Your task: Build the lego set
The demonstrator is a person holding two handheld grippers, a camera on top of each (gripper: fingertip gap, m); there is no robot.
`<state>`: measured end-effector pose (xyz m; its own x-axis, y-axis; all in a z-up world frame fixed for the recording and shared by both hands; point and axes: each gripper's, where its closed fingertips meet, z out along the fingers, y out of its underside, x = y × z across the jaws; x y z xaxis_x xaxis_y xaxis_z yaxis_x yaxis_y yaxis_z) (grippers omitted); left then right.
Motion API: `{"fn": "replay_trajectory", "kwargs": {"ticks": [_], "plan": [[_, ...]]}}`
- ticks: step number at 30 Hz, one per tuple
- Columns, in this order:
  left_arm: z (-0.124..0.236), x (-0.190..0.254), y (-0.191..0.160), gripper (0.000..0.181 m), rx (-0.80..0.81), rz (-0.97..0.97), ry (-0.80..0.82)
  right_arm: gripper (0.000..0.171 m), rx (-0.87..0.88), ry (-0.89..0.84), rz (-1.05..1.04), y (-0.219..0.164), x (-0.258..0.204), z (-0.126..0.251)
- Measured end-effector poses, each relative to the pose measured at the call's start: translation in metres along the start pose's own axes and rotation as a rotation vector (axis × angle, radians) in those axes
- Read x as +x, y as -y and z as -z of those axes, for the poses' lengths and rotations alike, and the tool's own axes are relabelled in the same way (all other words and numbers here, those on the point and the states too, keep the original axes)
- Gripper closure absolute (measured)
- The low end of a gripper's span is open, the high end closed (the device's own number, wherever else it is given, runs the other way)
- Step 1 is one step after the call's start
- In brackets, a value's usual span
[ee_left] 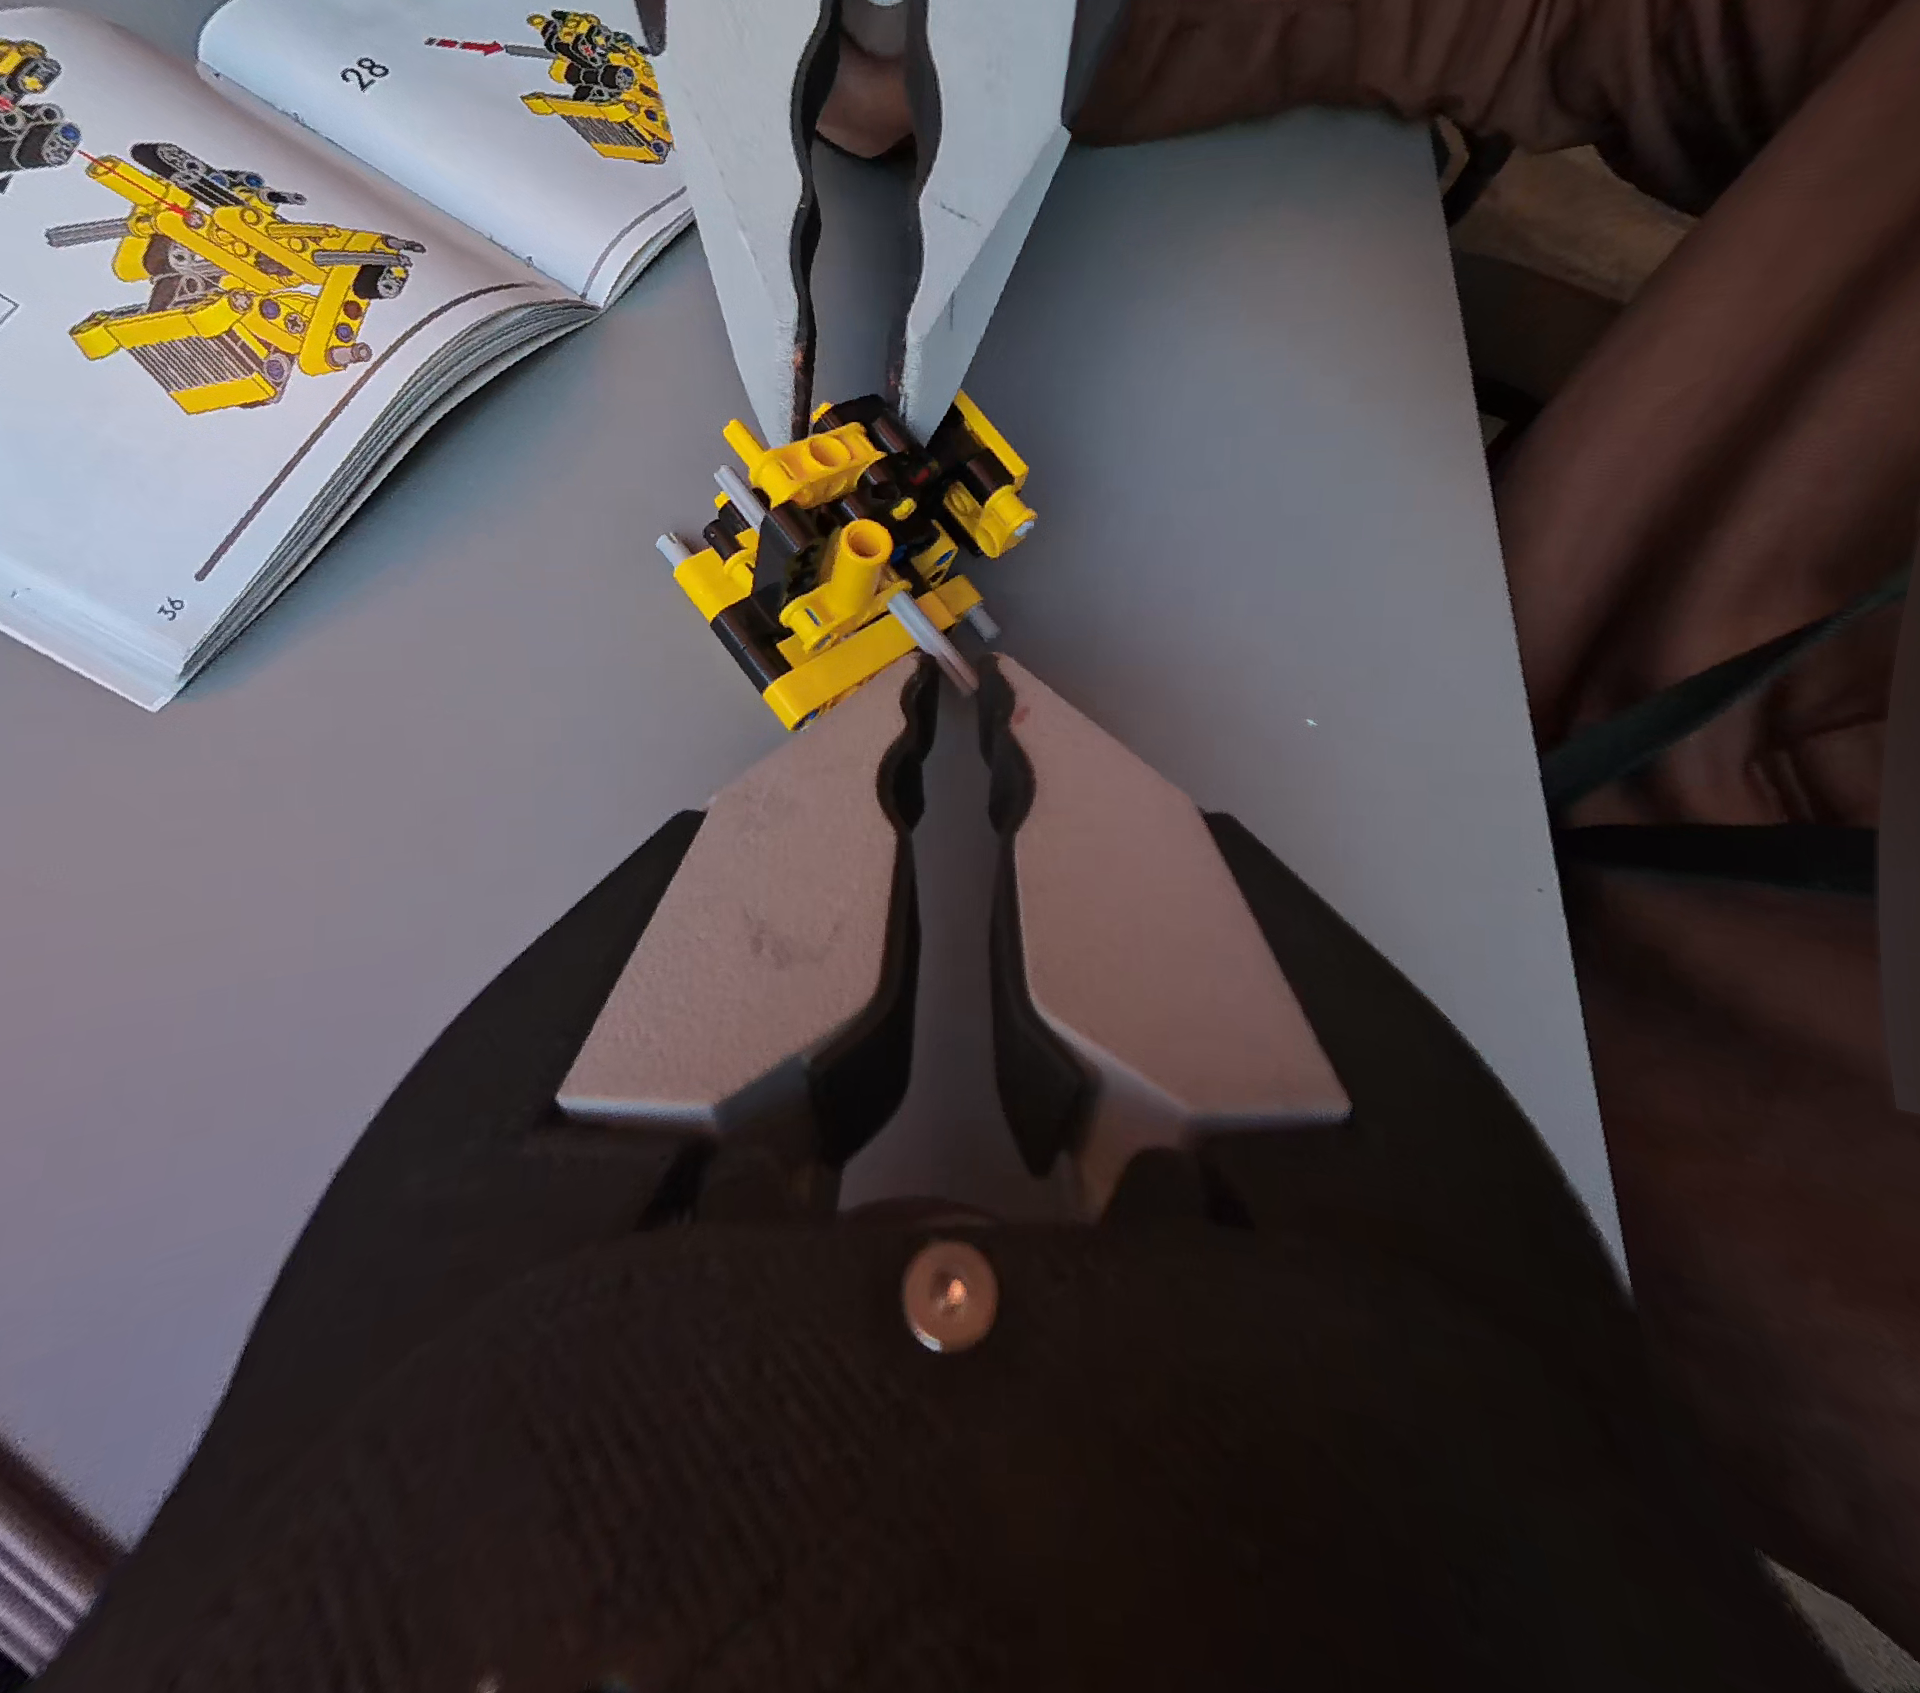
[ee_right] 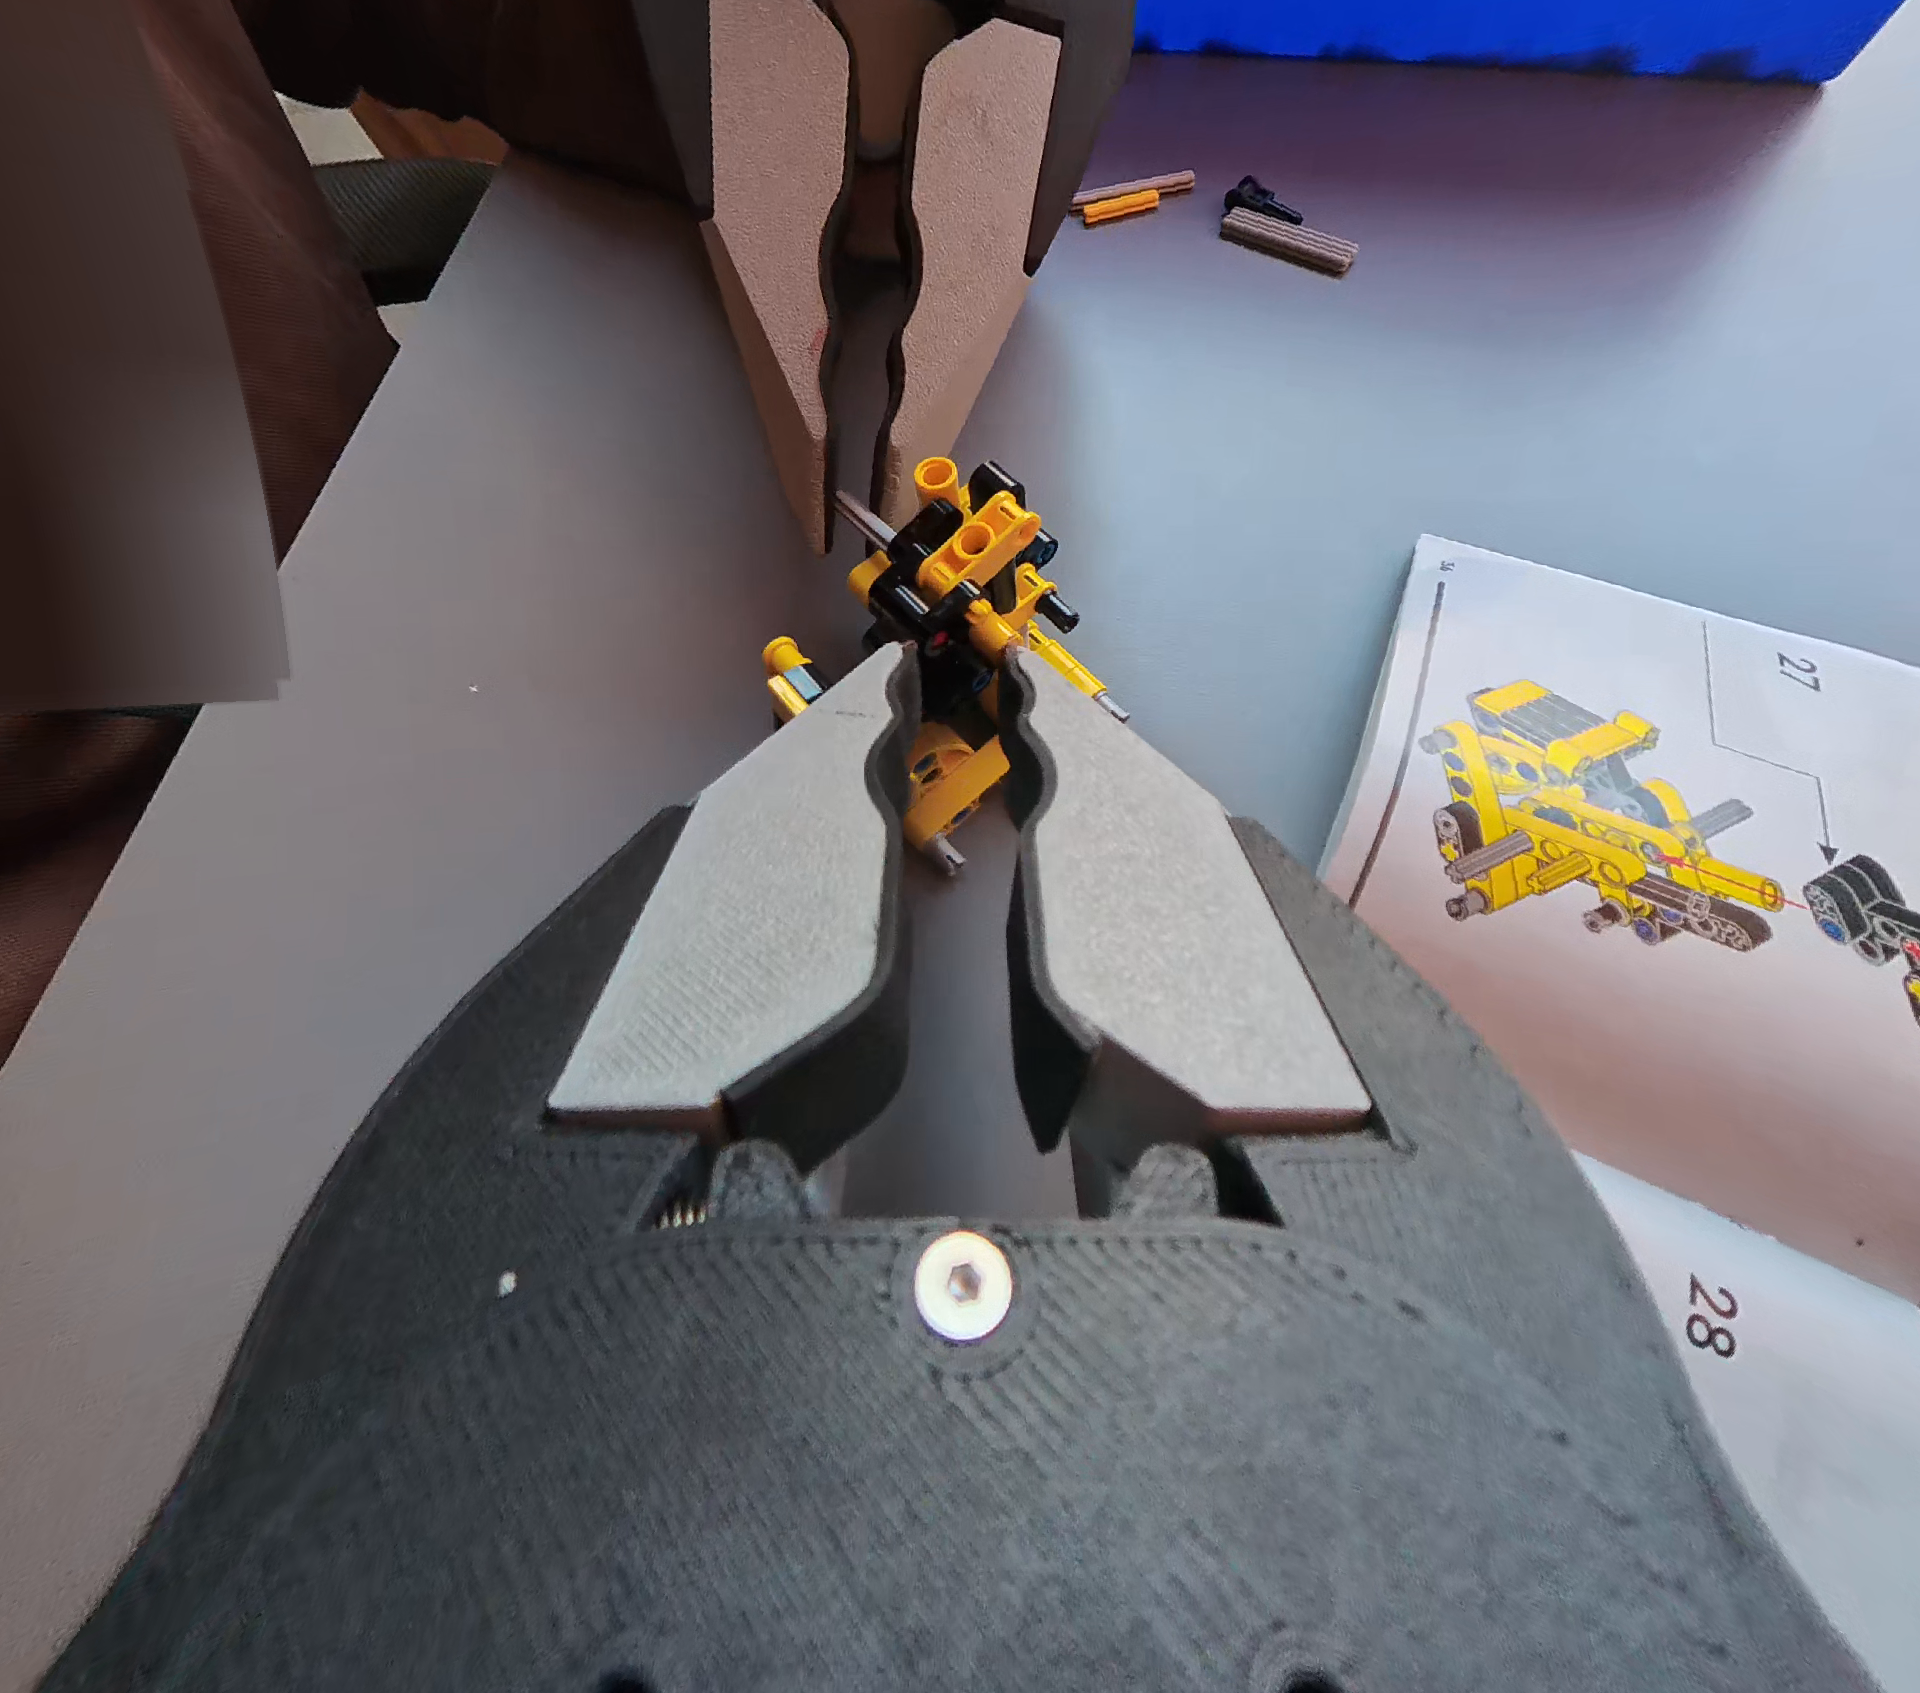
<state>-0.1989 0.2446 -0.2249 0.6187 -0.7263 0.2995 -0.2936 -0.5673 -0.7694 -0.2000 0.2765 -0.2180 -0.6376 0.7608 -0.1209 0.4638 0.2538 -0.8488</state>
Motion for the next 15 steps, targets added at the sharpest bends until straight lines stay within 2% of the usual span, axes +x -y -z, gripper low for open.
{"fn": "replay_trajectory", "kwargs": {"ticks": [15], "plan": [[0.0003,-0.0020,0.0007,0.179,-0.028,0.034,-0.015,0.161,-0.024,0.006,0.033,0.0000,-0.0009,0.0001]]}}
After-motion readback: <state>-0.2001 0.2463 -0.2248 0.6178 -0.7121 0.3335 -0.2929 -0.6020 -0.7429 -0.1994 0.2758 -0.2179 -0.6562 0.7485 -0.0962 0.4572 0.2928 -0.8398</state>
